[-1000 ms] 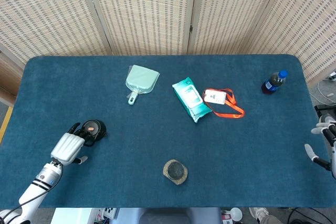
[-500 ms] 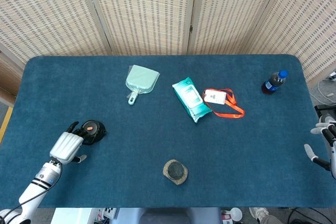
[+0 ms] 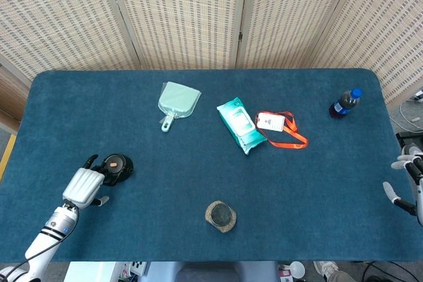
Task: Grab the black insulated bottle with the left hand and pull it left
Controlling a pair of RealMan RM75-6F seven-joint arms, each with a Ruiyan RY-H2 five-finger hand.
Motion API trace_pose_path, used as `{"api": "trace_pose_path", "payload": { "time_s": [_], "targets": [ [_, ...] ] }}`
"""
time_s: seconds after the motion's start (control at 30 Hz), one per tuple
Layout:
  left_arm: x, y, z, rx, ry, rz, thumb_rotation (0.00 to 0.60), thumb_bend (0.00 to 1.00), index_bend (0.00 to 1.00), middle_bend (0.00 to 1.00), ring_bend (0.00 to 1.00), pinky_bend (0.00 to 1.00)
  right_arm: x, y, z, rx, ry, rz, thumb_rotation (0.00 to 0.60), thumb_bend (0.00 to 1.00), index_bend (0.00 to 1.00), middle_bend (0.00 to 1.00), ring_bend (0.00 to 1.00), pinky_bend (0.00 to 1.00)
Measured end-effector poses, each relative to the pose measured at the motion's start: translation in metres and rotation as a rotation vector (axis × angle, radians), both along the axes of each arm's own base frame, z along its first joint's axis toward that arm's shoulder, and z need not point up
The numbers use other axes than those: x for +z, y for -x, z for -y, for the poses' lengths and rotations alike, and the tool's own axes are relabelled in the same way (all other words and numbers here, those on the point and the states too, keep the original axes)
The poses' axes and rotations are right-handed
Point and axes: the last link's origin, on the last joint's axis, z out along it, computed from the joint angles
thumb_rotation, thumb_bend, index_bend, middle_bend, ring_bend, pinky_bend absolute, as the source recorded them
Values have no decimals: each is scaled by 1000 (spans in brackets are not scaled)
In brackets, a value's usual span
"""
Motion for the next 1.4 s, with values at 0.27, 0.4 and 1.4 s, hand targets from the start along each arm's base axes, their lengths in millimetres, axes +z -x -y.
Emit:
{"api": "trace_pose_path", "payload": {
  "time_s": [0.27, 0.4, 1.4],
  "targets": [
    [-5, 3, 3, 17, 8, 5, 600, 148, 545, 507, 408, 51, 0, 1, -2, -5, 0, 1, 600, 259, 426, 345, 239, 240],
    [-8, 4, 5, 18, 9, 8, 600, 148, 541, 506, 406, 51, 0, 2, -2, -7, -1, 2, 600, 259, 426, 345, 239, 240],
    [-22, 3, 14, 60, 50, 55, 600, 119, 781, 820, 660, 13, 1, 4, -3, -4, 1, 11, 600, 259, 426, 345, 239, 240]
  ]
}}
